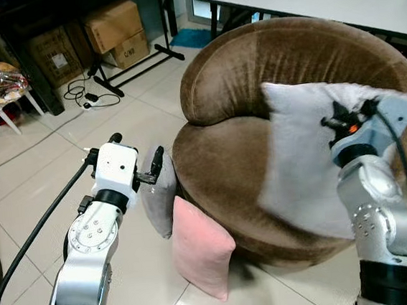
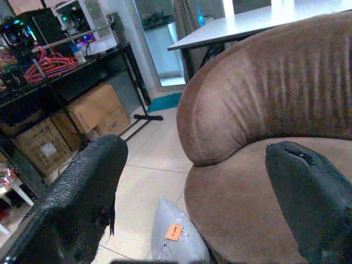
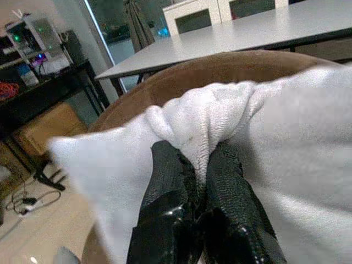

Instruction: Move the pillow to the sofa from floor

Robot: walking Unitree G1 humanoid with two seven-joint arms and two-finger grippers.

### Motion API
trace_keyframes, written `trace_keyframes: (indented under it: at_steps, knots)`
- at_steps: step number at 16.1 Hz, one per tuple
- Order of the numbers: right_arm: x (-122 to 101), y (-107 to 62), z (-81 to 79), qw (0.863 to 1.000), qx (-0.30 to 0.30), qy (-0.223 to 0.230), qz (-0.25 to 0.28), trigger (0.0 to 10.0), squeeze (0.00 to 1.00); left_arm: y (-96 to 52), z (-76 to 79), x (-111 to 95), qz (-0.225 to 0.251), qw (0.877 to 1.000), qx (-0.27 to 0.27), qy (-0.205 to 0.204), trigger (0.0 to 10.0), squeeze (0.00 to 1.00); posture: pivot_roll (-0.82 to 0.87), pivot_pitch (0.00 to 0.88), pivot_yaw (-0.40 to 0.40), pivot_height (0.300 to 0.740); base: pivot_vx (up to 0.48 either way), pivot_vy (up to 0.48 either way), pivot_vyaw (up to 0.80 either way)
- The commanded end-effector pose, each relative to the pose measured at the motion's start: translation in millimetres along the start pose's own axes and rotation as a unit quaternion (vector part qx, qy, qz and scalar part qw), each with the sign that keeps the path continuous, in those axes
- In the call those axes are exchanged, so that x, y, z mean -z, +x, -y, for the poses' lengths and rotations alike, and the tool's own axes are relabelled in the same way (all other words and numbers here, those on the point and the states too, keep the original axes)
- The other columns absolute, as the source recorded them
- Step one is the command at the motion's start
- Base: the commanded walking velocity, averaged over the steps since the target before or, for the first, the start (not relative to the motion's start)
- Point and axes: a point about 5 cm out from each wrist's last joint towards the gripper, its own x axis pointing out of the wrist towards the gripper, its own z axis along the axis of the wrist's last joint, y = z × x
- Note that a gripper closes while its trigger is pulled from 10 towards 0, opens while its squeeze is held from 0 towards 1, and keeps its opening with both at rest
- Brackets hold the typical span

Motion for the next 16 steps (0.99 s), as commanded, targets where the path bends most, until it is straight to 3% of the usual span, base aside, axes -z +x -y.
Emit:
trace_keyframes:
  at_steps: [1,4,6,8,11,13,16]
  knots:
    - [-8.4,-1.3,-6.8,1.000,-0.014,-0.003,0.019,10.0,0.00,-0.8,-3.4,4.7,-0.012,1.000,-0.006,-0.007,10.0,0.00,-0.04,0.000,0.039,0.740,0.000,0.000,0.00]
    - [-7.4,-2.0,-14.3,0.997,-0.032,-0.054,0.034,10.0,0.00,-2.6,-7.0,5.5,-0.007,1.000,-0.018,-0.008,10.0,0.00,-0.04,0.000,0.035,0.740,0.000,0.000,0.00]
    - [-5.7,-4.7,-21.1,0.997,-0.051,-0.044,0.049,10.0,0.00,-3.6,-8.4,5.3,-0.007,1.000,-0.021,-0.005,10.0,0.00,-0.03,0.000,0.026,0.740,0.000,-0.409,0.00]
    - [-0.5,-4.7,-24.6,0.994,-0.081,-0.063,0.037,10.0,0.00,-5.1,-8.2,6.0,-0.009,1.000,-0.021,0.003,10.0,0.00,-0.03,0.000,0.026,0.740,0.000,-0.428,0.00]
    - [8.5,-2.8,-23.7,0.994,-0.071,-0.079,0.017,10.0,0.00,-8.1,-9.9,5.4,-0.009,1.000,-0.027,0.007,10.0,0.00,0.00,0.000,0.000,0.740,0.000,-0.429,0.00]
    - [7.8,0.9,-20.1,0.994,-0.029,-0.095,0.040,10.0,0.00,-10.9,-11.2,4.7,-0.009,0.999,-0.029,0.010,10.0,0.00,0.01,0.000,-0.006,0.740,0.000,-0.429,0.00]
    - [8.4,2.2,-20.6,0.995,-0.041,-0.078,0.039,10.0,0.00,-10.0,-11.0,3.3,-0.005,0.999,-0.033,0.005,10.0,0.00,0.02,0.000,-0.017,0.740,0.000,-0.379,0.00]
